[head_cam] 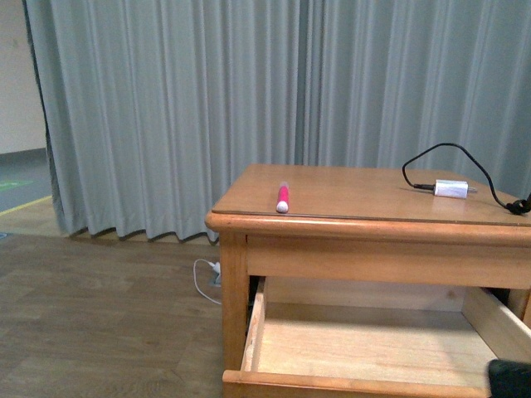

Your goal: Place pink marker in drawer with both arms

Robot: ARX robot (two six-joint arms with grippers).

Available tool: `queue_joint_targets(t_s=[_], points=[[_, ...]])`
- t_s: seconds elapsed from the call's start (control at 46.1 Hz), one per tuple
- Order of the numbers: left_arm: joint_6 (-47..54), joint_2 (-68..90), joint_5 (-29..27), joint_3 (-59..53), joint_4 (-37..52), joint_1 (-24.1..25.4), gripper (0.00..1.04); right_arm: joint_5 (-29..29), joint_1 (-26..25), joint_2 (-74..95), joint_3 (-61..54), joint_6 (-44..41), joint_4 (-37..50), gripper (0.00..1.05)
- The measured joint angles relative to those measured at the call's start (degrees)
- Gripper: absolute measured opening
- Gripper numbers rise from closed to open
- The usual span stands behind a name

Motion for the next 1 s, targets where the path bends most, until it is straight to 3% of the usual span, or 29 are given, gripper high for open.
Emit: queue_joint_targets(t_s=[0.325, 0.694, 0.737, 0.889, 0.998], points=[[0.0, 0.0, 0.0, 0.0, 0.0, 0.0, 0.99, 6.0, 6.1, -18.6, 1.8, -0.4, -14.2, 0.96], [0.0, 0.0, 0.4, 0.0, 0.0, 0.0, 0.99, 6.2, 6.9, -18.6, 1.8, 0.3, -14.6, 0.96], [0.7, 1.6, 3.0, 0.0, 2.1, -0.4, 0.99, 6.2, 6.9, -18.6, 1.8, 0.3, -14.6, 0.96], [2.4, 22.3, -1.0, 3.3, 19.8, -8.9, 0.99, 6.2, 6.9, -18.6, 1.8, 0.4, -14.6, 0.96], [2.8, 39.9, -2.8, 10.4, 30.8, -11.8, 0.99, 6.2, 6.9, -18.6, 1.8, 0.4, -14.6, 0.96]])
